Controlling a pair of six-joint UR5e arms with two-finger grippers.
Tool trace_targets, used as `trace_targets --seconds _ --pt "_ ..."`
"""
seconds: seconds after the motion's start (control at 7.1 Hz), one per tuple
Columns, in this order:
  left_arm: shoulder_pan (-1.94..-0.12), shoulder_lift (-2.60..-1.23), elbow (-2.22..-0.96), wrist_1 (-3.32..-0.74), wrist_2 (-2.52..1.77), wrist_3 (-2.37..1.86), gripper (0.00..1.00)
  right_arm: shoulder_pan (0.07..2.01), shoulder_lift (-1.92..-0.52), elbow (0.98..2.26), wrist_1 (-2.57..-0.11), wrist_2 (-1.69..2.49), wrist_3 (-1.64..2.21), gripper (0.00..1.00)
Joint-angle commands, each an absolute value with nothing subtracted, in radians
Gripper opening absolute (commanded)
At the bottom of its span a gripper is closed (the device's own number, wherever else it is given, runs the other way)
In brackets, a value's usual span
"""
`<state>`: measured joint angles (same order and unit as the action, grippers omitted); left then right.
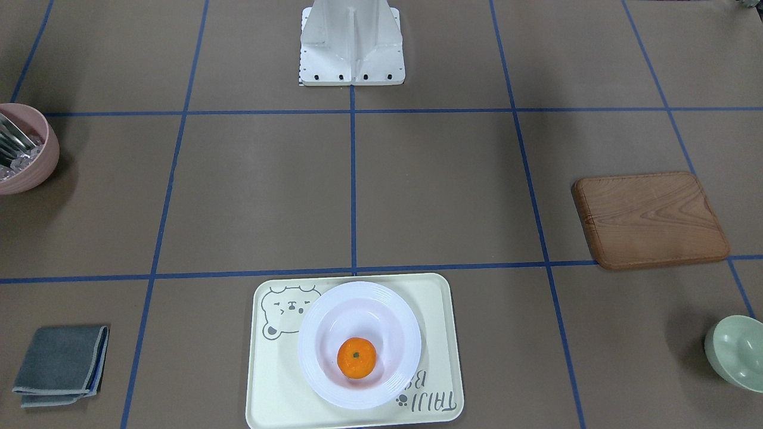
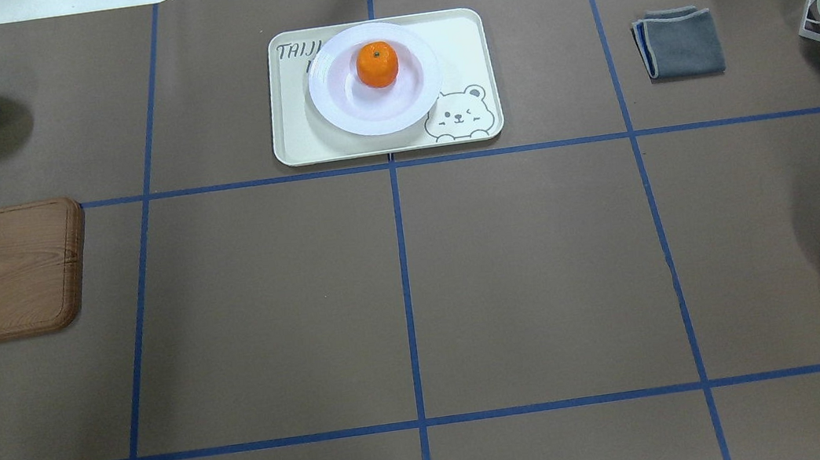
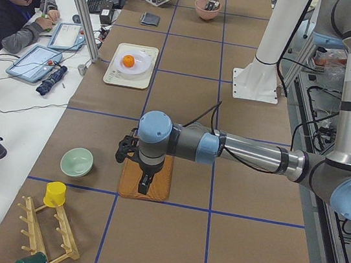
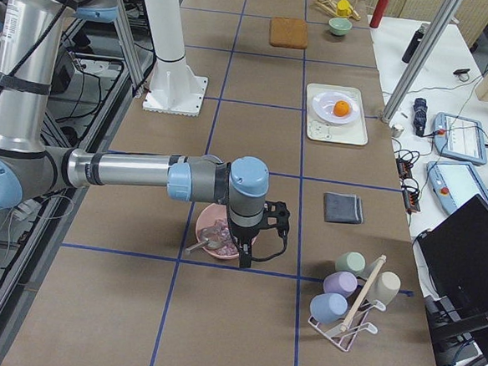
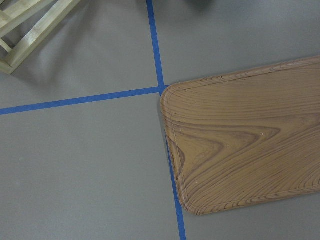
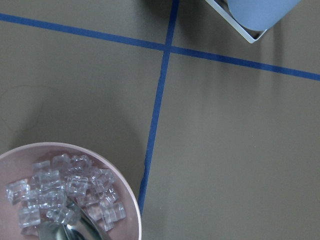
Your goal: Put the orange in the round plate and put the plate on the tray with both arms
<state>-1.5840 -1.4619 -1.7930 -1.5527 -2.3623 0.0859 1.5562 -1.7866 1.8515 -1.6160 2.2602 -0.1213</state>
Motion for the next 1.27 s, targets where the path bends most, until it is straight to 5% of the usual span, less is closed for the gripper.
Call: trace_targets --seconds 0.0,1.13 --pt "-1.583 -1.462 -1.79 -1.555 -2.364 0.086 0.99 1.56 -1.789 1.815 -1.614 2.267 -0.118 1.0" --pt "-1.582 -1.463 -1.792 -1.559 -2.364 0.087 0.99 1.595 -1.796 1.871 -1.612 2.267 -0.121 1.0"
